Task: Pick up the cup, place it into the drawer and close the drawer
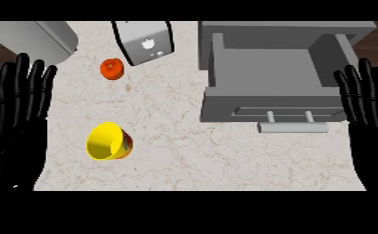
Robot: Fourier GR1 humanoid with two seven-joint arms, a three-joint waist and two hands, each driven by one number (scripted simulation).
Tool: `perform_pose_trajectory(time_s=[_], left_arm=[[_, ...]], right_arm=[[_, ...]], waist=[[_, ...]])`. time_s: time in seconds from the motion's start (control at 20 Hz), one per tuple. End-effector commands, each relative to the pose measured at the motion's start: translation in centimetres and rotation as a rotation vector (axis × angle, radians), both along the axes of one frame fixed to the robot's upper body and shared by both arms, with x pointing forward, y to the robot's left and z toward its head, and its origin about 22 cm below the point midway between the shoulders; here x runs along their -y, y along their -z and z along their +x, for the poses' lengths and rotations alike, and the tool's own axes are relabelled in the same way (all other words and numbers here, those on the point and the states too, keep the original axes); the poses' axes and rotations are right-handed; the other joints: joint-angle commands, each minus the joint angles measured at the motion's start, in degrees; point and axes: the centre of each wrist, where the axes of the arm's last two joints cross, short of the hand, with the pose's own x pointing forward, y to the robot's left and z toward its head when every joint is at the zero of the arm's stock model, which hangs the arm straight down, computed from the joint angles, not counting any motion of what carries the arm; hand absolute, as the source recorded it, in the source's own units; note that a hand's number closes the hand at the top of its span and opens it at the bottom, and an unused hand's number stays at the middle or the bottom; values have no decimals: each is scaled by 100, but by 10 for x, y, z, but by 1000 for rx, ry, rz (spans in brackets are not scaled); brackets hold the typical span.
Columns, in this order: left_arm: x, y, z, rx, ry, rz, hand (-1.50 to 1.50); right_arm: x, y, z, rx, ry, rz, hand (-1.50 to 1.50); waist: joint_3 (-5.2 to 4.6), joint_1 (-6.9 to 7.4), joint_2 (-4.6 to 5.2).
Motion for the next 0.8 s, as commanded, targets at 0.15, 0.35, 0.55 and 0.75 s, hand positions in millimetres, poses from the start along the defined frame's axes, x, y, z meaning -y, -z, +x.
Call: perform_pose_trajectory(time_s=[0.15, 0.35, 0.55, 0.75], left_arm=[[-12, -4, -7, -36, 116, 19, -150], [-14, 26, -31, -273, 124, -228, -150], [-8, 37, -18, -286, 124, -233, -150], [-41, 57, -31, -306, 82, -230, -150]], right_arm=[[7, -2, 3, 11, -10, 15, -150], [-8, 6, 9, -125, -92, -15, -150], [-24, -2, 26, -152, -132, -36, -150], [-5, 9, 30, -132, -118, -17, -150]], waist=[[155, 61, -212], [148, 185, -205], [154, 89, -204], [155, 78, -209]])
